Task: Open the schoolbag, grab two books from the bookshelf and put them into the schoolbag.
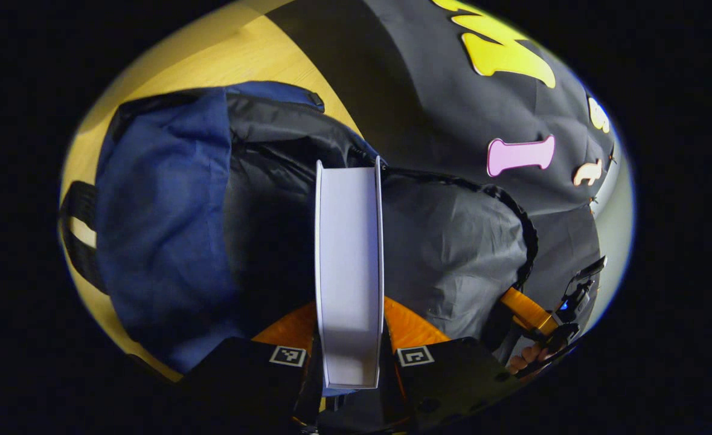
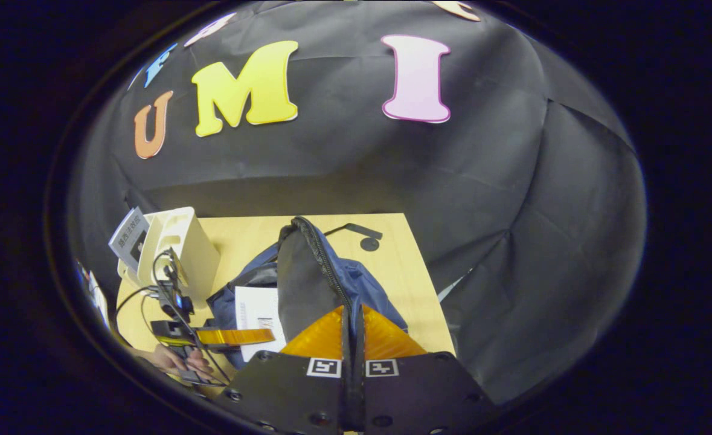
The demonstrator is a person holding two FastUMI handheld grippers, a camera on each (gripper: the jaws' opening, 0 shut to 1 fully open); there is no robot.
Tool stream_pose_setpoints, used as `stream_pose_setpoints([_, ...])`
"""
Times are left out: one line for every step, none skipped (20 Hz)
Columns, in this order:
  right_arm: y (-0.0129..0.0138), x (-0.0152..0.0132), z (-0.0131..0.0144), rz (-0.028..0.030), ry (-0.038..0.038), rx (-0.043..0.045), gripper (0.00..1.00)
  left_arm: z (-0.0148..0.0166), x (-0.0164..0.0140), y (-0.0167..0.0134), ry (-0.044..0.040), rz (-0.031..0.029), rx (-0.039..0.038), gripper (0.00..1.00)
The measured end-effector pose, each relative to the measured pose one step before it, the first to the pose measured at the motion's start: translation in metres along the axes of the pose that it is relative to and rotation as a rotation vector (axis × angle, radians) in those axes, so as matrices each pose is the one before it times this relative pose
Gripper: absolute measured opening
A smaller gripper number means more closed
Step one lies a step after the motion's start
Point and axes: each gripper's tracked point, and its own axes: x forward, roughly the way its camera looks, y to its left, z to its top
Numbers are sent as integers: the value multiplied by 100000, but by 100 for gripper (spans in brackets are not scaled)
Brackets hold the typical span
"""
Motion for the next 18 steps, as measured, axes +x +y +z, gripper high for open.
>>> stream_pose_setpoints([78, 14, -31, 80, 82, -508, 0, -35, 367, 143, -57, -1062, -782, 41])
stream_pose_setpoints([120, 15, -40, 181, 198, -234, 0, -116, 237, 161, 6, -720, -169, 41])
stream_pose_setpoints([87, 82, -121, 227, 335, -44, 0, -29, 83, 87, 39, -471, -341, 42])
stream_pose_setpoints([54, 28, 2, 190, 179, 299, 0, 48, -72, 141, 46, -285, -700, 42])
stream_pose_setpoints([1, 114, -26, 180, 99, 406, 0, -4, -54, 217, 608, 215, -915, 43])
stream_pose_setpoints([75, 59, -72, 179, 153, 26, 0, 33, 176, 508, 498, 2077, -210, 44])
stream_pose_setpoints([60, 117, -232, 44, 301, -270, 0, -35, -56, 387, 636, 884, 182, 48])
stream_pose_setpoints([99, 70, -62, 108, 143, -160, 0, -18, -130, 578, 1014, 3347, 963, 50])
stream_pose_setpoints([101, 95, -85, 36, 178, -139, 0, 10, 12, 829, 627, 4041, 459, 55])
stream_pose_setpoints([126, 83, -140, 198, 260, -148, 0, -77, 9, 373, 1247, 1687, -729, 48])
stream_pose_setpoints([221, 50, -89, 212, 184, 60, 0, -110, 37, 455, 2618, 2540, -1800, 64])
stream_pose_setpoints([149, 86, 23, 119, 41, -234, 0, -126, -328, 52, 1632, 1594, -953, 66])
stream_pose_setpoints([150, 91, -69, -117, 35, -412, 0, -142, -127, 179, 1137, 2761, 1441, 81])
stream_pose_setpoints([245, 50, 16, 206, 1, -374, 0, -160, 60, 203, 1185, 3450, 2430, 70])
stream_pose_setpoints([214, 42, -11, 74, 56, -287, 0, -40, -320, 151, 1222, 4079, 2436, 81])
stream_pose_setpoints([216, 16, 31, 102, 38, -134, 0, -315, -168, 45, 1679, 3844, 1943, 73])
stream_pose_setpoints([115, 45, 11, 133, 85, 30, 0, 37, -471, 164, 603, 3964, 2623, 84])
stream_pose_setpoints([264, -89, 82, 265, -245, 18, 0, -23, -519, 290, 363, 5057, 3363, 76])
